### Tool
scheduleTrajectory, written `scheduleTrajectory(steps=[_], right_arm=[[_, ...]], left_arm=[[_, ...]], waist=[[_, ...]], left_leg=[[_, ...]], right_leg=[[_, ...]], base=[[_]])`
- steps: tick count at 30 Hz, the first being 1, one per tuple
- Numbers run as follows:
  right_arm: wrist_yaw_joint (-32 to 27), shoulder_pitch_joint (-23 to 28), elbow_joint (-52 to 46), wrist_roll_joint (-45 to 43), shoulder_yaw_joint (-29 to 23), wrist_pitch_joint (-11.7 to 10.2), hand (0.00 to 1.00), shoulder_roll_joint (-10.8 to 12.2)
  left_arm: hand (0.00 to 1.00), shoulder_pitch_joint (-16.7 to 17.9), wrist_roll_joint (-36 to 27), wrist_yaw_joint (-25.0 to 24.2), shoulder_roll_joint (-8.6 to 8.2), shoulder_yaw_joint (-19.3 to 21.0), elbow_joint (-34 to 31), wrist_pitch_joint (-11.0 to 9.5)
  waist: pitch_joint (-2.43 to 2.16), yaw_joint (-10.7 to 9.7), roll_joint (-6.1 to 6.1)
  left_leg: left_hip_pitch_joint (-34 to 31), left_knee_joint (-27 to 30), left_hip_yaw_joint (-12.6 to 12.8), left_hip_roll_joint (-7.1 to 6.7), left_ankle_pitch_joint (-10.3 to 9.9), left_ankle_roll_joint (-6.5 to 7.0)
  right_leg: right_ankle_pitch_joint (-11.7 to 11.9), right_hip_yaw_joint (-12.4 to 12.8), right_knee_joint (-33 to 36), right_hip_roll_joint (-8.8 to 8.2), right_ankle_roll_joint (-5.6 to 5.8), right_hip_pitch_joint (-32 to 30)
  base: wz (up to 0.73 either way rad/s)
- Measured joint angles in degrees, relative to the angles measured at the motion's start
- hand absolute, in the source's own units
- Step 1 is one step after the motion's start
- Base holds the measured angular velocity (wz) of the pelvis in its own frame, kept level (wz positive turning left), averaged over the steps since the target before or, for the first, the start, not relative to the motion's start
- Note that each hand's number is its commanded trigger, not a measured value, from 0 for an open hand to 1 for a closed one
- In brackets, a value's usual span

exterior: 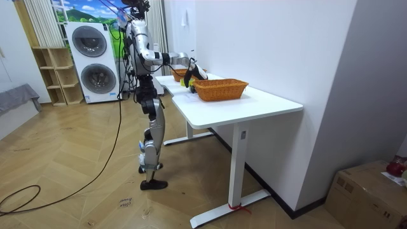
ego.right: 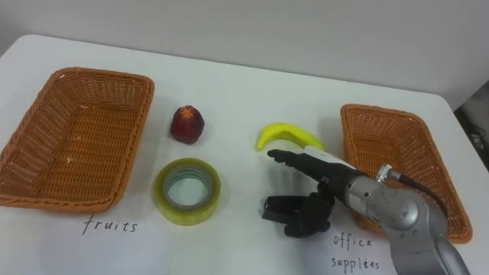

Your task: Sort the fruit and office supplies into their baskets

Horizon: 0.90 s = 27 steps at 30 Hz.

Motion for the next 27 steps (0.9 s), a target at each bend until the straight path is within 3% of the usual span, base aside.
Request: scheduleTrajectory(steps=[14,27], right_arm=[[3.0,0.9,0.0,-6.4,0.0,0.6,0.0,0.1],[0.9,2.2,-0.7,-9.4,0.0,0.5,0.0,0.4]], left_arm=[[0.0,0.2,0.0,-0.5,-0.06,0.0,-1.1,1.1],[0.0,0.6,-0.1,-0.8,-0.66,0.0,-0.7,1.2]], waist=[[-0.09,0.7,-0.1],[0.02,0.8,0.11]], left_leg=[[0.2,0.1,-0.1,-0.04,0.0,0.03],[0.2,0.1,-0.2,-0.09,0.0,0.03]], right_leg=[[0.0,0.2,0.0,-0.02,0.0,0.3],[0.0,0.6,0.0,0.05,0.0,0.3]], base=[[0.0],[0.0]])
